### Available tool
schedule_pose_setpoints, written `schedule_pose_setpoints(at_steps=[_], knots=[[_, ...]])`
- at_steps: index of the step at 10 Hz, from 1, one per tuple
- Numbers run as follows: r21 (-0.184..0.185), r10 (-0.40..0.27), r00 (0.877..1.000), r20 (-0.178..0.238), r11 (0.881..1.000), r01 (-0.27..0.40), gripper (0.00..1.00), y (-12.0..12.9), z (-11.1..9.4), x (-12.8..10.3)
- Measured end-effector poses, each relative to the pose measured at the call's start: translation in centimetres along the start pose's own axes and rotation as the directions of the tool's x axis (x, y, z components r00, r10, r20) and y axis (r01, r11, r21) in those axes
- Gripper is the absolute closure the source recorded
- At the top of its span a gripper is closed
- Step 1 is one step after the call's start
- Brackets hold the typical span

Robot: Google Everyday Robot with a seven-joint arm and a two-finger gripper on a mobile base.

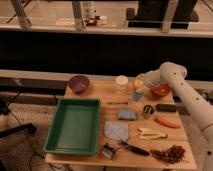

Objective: Place apple in plastic cup

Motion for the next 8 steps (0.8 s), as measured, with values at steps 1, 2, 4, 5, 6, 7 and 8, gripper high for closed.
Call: schedule_pose_setpoints(at_steps=[1,2,4,5,6,7,8], knots=[[-0.001,0.002,1.000,-0.002,1.000,-0.002,0.20,0.11,0.24,0.00],[0.001,0.004,1.000,-0.006,1.000,-0.004,0.20,0.13,0.32,0.03],[0.001,0.008,1.000,-0.013,1.000,-0.008,0.20,0.23,0.43,0.22],[0.000,0.011,1.000,-0.016,1.000,-0.011,0.20,0.29,0.54,0.29],[0.000,0.013,1.000,-0.017,1.000,-0.013,0.20,0.31,0.61,0.28],[-0.001,0.018,1.000,-0.022,1.000,-0.018,0.20,0.31,0.69,0.34],[-0.001,0.024,0.999,-0.029,1.000,-0.024,0.20,0.19,0.99,0.82]])
